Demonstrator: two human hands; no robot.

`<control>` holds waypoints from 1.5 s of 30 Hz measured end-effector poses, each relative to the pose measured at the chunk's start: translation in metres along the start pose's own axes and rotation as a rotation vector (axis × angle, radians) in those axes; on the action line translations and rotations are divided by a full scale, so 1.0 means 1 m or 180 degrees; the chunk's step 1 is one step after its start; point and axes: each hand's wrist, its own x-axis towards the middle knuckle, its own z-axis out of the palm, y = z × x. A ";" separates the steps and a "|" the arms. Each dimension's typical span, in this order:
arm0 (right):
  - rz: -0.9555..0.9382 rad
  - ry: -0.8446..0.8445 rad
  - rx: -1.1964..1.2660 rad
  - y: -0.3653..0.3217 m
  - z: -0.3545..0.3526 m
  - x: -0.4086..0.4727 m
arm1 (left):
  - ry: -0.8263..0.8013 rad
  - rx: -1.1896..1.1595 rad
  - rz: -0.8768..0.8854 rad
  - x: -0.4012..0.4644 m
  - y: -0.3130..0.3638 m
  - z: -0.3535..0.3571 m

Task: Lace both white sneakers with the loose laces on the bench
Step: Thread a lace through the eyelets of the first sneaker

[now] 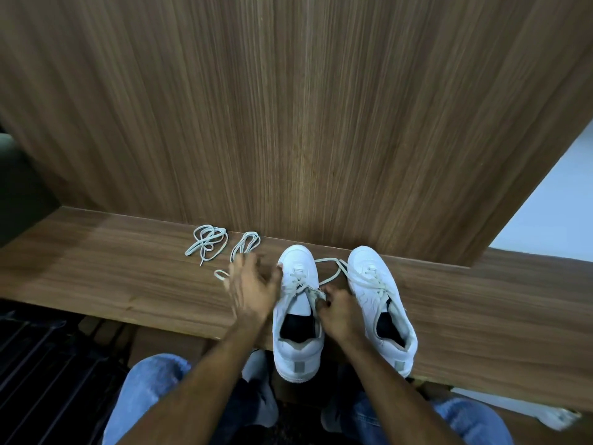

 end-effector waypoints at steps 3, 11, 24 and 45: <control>-0.0036 -0.0014 0.0011 -0.001 -0.002 -0.002 | -0.0491 0.0537 0.0563 -0.028 -0.003 0.009; -0.0308 -0.0064 -0.0336 -0.002 -0.009 -0.004 | -0.1065 0.0390 -0.0521 -0.039 -0.001 0.006; 0.0039 -0.0089 0.0018 -0.038 -0.001 0.016 | -0.1277 0.0958 -0.0707 -0.042 -0.009 0.010; -0.0720 0.0542 0.0192 -0.032 -0.012 0.025 | -0.1226 0.1025 -0.0599 -0.046 -0.019 0.021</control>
